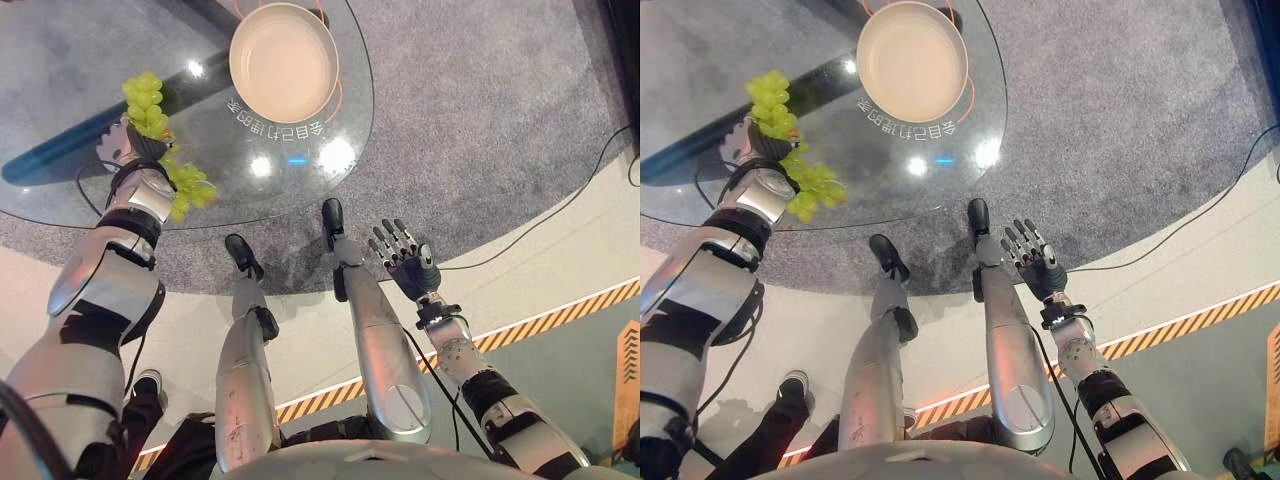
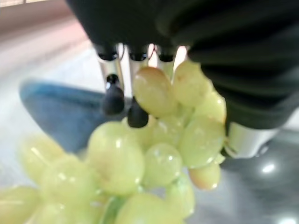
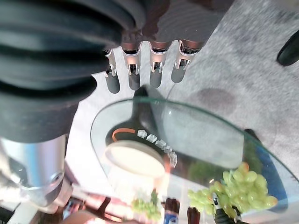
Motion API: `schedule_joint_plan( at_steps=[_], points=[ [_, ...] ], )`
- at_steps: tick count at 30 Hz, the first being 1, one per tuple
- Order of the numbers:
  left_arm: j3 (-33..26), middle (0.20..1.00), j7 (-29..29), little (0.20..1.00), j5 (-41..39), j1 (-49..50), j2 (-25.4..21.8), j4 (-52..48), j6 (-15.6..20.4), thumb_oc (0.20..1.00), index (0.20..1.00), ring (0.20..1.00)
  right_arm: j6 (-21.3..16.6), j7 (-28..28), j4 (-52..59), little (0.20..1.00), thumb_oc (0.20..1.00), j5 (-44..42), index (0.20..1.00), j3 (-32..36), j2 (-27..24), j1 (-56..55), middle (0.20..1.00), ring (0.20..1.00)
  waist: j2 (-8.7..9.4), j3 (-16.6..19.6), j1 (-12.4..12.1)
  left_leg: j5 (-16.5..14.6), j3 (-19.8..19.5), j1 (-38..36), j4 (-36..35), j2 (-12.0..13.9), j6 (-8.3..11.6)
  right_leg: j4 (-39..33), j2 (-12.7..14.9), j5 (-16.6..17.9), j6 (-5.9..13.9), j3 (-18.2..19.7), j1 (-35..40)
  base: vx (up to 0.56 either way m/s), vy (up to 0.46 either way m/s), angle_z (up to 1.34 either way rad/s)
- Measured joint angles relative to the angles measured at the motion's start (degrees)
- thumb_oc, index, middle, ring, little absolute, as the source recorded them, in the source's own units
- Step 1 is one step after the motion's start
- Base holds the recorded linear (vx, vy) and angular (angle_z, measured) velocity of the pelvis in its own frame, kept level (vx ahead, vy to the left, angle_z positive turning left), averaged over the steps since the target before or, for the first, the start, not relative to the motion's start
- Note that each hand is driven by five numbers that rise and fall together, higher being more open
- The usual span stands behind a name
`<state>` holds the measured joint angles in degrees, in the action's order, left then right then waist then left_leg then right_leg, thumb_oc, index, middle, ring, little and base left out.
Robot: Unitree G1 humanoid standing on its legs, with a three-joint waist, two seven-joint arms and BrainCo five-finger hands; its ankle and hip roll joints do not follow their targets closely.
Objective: Pick up fruits into the plate
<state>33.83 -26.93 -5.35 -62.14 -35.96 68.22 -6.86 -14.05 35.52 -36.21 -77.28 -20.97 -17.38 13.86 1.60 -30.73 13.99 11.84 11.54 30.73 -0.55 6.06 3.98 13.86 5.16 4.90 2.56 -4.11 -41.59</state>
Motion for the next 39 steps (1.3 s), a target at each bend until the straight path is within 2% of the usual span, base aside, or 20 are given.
schedule_joint_plan(
  at_steps=[3, 12, 16, 21, 25, 32, 36, 38, 39],
  points=[
    [-1.32, 0.2, 3.92, 0.2, -3.53, 3.32, -0.61, -5.2, 2.98, 0.2, 0.2, 0.2, 0.02, -0.33, 1.91, 1.0, 1.0, 1.39, 1.0, 0.04, 0.11, -0.09, 1.0, 1.0, -0.04, -0.02, -1.14, 0.02, -0.43, -2.08, -0.63, -0.03, -0.01, -0.9, 0.05, 0.06, -0.05, -0.59, 2.47, 0.03, 0.038, 0.05],
    [-4.72, 0.2, 10.68, 0.2, -9.88, 9.33, -2.77, -16.4, 4.87, 0.2, 0.2, 0.2, 0.27, -2.74, 5.1, 1.0, 1.0, 7.77, 1.0, 0.43, -0.3, -0.38, 1.0, 1.0, -0.24, -0.13, -3.26, 0.11, -0.79, -8.23, -2.36, -0.08, -0.04, -3.52, -0.01, 0.26, -0.32, -1.71, 9.63, 0.03, 0.005, 0.04],
    [-5.53, 0.2, 13.71, 0.2, -10.85, 12.29, -3.76, -23.98, 6.25, 0.2, 0.2, 0.2, 0.26, -3.71, 9.28, 1.0, 1.0, 12.02, 1.0, 0.56, -2.8, -0.55, 1.0, 1.0, -0.6, -0.33, -4.42, 0.12, -1.05, -11.92, -3.12, -0.08, -0.02, -5.08, -0.04, 0.35, -0.19, -2.49, 14.05, 0.04, -0.011, 0.07],
    [-6.99, 0.2, 18.62, 0.2, -12.28, 17.62, -8.32, -36.37, 8.36, 0.2, 0.2, 0.2, 1.92, -6.88, 15.59, 1.0, 1.0, 20.49, 1.0, 3.1, -8.15, 0.66, 1.0, 1.0, -0.76, -0.42, -5.98, -0.02, -1.9, -15.88, -4.05, 0.02, 0.17, -7.97, -0.28, 0.81, 0.23, -3.28, 19.33, 0.09, -0.018, 0.06],
    [-9.22, 0.2, 24.33, 0.2, -12.88, 21.26, -11.72, -44.95, 8.65, 0.2, 0.2, 0.2, 7.43, -8.8, 18.09, 1.0, 1.0, 25.12, 1.0, 5.61, -12.76, 3.04, 1.0, 1.0, -0.96, -0.27, -7.55, -0.47, -2.69, -19.4, -4.21, 0.18, 0.64, -10.39, -0.46, 1.23, 0.25, -4.44, 24.43, 0.11, 0.002, 0.12],
    [-12.58, 0.2, 33.56, 0.2, -14.99, 26.28, -14.69, -54.35, 8.63, 0.2, 0.2, 0.2, 17.45, -7.52, 22.41, 1.0, 1.0, 27.95, 1.0, 7.18, -14.5, 5.12, 1.0, 1.0, -1.23, -0.11, -9.77, -1.46, -3.51, -25.16, -4.49, 0.85, 1.31, -13.72, -0.99, 1.59, 0.03, -5.86, 32.19, 0.12, 0.031, 0.08],
    [-13.45, 0.2, 38.9, 0.2, -15.01, 30.27, -14.61, -60.88, 7.57, 0.2, 0.2, 0.2, 21.81, -6.35, 26.4, 1.0, 1.0, 29.01, 1.0, 7.01, -16.2, 4.8, 1.0, 1.0, -2.18, 1.77, -10.42, -2.36, -3.73, -28.32, -4.5, 0.87, 1.5, -15.57, -1.07, 1.69, -0.05, -6.16, 36.34, 0.13, 0.057, 0.03],
    [-13.34, 0.2, 41.03, 0.2, -15.1, 31.13, -14.12, -62.03, 7.28, 0.2, 0.2, 0.2, 22.72, -6.01, 26.5, 1.0, 1.0, 29.02, 1.0, 6.81, -16.12, 4.8, 1.0, 1.0, -2.49, 4.51, -10.49, -2.66, -3.76, -28.15, -4.51, 0.89, 1.61, -16.36, -1.13, 1.69, -0.05, -6.42, 36.64, 0.11, 0.054, 0.05],
    [-13.25, 0.2, 42.63, 0.2, -15.51, 31.79, -13.93, -62.73, 6.94, 0.2, 0.2, 0.2, 23.72, -5.7, 26.5, 1.0, 1.0, 29.03, 1.0, 6.45, -16.14, 4.81, 1.0, 1.0, -2.84, 7.37, -10.64, -2.94, -3.85, -28.23, -4.52, 0.88, 1.65, -17.11, -1.19, 1.69, -0.05, -6.6, 37.19, 0.14, 0.081, 0.04]
  ],
)
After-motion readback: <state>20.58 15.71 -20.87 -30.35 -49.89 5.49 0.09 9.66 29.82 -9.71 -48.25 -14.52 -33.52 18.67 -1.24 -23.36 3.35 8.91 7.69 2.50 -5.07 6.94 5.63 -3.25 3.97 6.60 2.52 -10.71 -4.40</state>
